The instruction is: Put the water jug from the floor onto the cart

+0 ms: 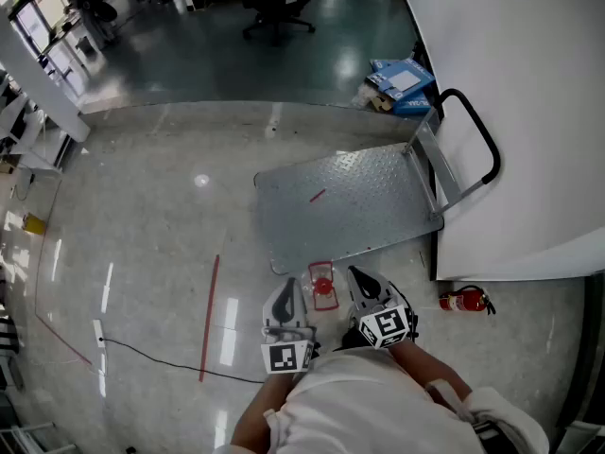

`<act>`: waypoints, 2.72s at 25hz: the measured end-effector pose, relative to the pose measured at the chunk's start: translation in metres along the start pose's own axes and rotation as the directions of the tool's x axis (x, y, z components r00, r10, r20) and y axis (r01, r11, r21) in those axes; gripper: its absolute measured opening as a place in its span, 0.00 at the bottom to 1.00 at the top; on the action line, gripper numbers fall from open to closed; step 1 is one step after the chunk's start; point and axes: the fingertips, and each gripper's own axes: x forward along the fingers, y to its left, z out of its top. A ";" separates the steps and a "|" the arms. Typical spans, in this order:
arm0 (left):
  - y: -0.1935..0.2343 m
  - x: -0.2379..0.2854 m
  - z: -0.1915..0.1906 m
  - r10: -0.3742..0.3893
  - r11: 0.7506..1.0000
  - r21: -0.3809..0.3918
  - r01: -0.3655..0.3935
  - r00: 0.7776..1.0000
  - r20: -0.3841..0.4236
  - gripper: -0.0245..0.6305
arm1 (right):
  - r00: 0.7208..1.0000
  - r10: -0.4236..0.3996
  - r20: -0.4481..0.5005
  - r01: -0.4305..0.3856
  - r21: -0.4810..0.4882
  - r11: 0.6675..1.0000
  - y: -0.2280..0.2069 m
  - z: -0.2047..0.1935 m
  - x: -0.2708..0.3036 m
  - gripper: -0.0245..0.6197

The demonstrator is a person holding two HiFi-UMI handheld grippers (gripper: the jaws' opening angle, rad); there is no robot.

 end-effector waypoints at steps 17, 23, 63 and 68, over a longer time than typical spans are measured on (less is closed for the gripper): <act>-0.004 0.002 0.006 -0.018 1.000 -0.002 0.018 1.000 0.002 0.04 | 0.967 -0.002 -0.255 -0.064 -0.248 0.967 0.006 -0.072 0.029 0.06; -0.001 0.014 -0.008 -0.023 0.999 -0.022 0.023 1.000 0.005 0.04 | 0.720 0.066 -0.691 -0.407 -0.343 0.846 0.021 -0.244 0.049 0.06; 0.073 0.010 -0.098 0.050 0.995 -0.076 -0.058 0.994 -0.100 0.04 | 0.199 -0.145 -0.969 -0.872 -0.243 0.425 0.024 -0.469 -0.021 0.12; 0.078 0.006 -0.071 0.035 0.996 -0.082 -0.041 0.997 -0.065 0.04 | 0.217 -0.115 -0.969 -0.910 -0.244 0.335 0.028 -0.402 -0.035 0.13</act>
